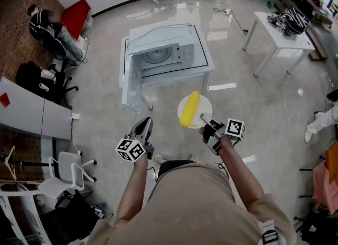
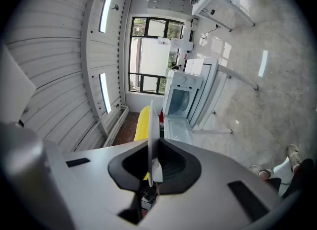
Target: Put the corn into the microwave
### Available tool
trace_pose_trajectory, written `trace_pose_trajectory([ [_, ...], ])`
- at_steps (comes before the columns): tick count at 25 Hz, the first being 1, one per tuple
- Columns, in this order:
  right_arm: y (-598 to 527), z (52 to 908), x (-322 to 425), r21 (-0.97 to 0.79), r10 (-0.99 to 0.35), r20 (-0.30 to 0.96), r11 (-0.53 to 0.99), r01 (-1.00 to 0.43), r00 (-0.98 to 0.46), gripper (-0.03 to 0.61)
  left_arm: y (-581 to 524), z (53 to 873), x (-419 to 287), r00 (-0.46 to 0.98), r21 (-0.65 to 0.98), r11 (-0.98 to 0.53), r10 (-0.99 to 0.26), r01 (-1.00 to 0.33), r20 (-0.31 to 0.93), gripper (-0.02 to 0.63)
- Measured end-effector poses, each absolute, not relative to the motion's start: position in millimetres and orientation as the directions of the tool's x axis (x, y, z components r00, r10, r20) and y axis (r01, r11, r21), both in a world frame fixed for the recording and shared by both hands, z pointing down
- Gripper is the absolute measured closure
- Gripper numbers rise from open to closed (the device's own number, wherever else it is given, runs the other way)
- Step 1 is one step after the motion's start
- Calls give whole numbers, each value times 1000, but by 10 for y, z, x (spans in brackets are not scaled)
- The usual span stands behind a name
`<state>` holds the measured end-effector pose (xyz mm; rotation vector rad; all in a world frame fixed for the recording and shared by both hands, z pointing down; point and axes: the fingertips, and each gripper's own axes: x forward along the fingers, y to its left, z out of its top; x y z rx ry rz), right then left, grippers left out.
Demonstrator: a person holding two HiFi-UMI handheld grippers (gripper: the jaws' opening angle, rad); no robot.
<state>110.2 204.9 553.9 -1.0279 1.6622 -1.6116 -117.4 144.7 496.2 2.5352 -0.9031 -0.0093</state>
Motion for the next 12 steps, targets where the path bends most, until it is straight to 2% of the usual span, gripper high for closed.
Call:
trace_pose_trajectory([
  [12,2016,5460,1201,-989,-837,84,-2,-151,-541,555,1485,4993,-957,788,404,-690,-596,-601,156,604],
])
